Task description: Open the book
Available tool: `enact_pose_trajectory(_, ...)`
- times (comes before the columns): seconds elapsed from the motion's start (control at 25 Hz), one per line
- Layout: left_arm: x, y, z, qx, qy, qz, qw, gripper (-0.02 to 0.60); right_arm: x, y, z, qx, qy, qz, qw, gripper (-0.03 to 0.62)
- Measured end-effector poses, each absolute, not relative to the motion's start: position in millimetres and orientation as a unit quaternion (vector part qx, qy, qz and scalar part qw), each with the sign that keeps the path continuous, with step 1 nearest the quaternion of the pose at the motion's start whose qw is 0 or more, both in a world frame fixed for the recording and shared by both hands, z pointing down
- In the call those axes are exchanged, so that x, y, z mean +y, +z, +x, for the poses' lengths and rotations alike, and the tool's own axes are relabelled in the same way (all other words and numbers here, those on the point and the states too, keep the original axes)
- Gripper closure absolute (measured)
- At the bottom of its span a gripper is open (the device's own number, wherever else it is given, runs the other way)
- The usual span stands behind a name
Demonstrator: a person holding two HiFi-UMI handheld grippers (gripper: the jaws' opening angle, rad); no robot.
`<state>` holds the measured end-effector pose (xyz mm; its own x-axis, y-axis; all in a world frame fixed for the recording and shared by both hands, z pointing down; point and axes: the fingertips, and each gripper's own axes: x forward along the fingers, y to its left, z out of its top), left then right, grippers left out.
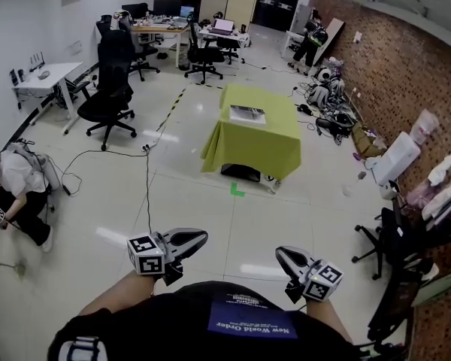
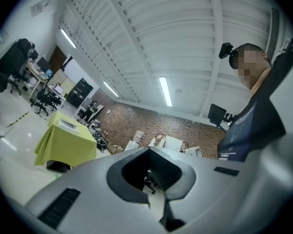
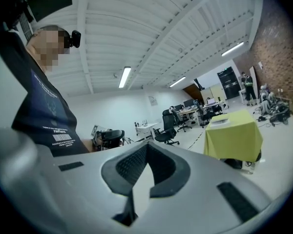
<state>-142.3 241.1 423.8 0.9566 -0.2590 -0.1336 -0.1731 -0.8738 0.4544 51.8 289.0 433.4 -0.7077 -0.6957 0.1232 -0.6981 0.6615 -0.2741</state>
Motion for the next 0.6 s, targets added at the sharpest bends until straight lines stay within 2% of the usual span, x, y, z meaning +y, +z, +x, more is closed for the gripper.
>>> enact_pose_trajectory(0.4, 177, 384, -25, -0.169, -0.114, 0.958, 0.204, 0.586, 190, 406, 166, -0.941, 0.127, 0.313, -0.008, 0.608)
enact_pose_trajectory(0.6, 142, 383, -7, -0.184, -0.097, 0.956, 0.205, 0.586, 151, 408, 189, -0.944, 0.136, 0.300, -0.024, 0.608)
